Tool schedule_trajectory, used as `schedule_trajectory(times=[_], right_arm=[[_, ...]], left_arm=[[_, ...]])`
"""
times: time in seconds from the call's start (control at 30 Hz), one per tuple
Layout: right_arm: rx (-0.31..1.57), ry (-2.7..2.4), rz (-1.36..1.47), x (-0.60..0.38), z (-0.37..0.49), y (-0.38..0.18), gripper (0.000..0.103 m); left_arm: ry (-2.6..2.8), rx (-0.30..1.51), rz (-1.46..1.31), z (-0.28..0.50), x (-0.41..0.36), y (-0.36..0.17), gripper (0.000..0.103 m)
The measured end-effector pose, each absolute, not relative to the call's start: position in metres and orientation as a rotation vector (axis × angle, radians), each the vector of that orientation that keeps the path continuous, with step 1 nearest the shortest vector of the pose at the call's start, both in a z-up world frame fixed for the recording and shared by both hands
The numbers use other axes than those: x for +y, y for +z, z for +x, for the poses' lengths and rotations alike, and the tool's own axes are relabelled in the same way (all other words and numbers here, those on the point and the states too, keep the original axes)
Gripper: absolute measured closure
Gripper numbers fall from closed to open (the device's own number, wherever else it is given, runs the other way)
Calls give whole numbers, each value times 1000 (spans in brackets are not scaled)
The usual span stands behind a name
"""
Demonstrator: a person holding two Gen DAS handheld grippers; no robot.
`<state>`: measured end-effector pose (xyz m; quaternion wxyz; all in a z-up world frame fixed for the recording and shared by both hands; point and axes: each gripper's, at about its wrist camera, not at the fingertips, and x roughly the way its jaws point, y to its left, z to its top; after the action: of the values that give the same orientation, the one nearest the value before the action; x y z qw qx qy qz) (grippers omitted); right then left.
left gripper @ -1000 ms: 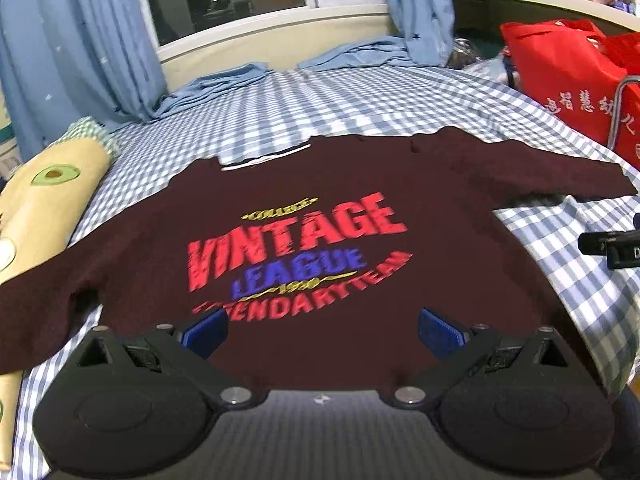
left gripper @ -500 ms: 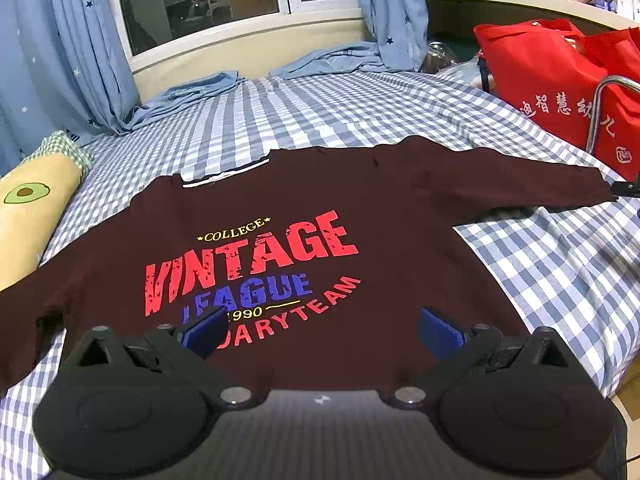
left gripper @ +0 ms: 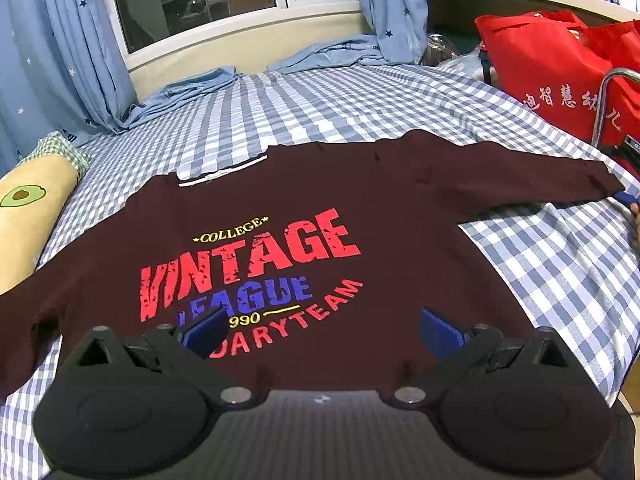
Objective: Fold small clothes
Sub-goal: 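Lift the held sleeve and lay it across the shirt body, open right gripper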
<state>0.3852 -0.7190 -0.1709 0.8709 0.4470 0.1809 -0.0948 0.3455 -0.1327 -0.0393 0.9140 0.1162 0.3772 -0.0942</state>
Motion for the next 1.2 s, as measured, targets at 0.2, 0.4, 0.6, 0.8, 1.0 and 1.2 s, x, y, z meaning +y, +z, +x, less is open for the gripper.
schedule_trajectory(times=[0.2,0.4,0.6,0.8,1.0,1.2], right_arm=[[385,-144,952,-730,421,-178,42],[401,-119,914,-714,433,-151,95],[303,-94,732,-653,436,-67,96],[270,25,490,-538,450,24,96],[277,251,296,-372,480,83,96],[459,454,126,-197,514,48,96]], left_arm=[[-158,778,221,352,-110,-33,1],[-114,749,166,346,-64,-23,1],[-79,712,147,322,-10,-19,1],[-51,693,78,292,48,-23,1],[33,665,23,266,106,-21,1],[90,651,-18,244,150,-15,1]])
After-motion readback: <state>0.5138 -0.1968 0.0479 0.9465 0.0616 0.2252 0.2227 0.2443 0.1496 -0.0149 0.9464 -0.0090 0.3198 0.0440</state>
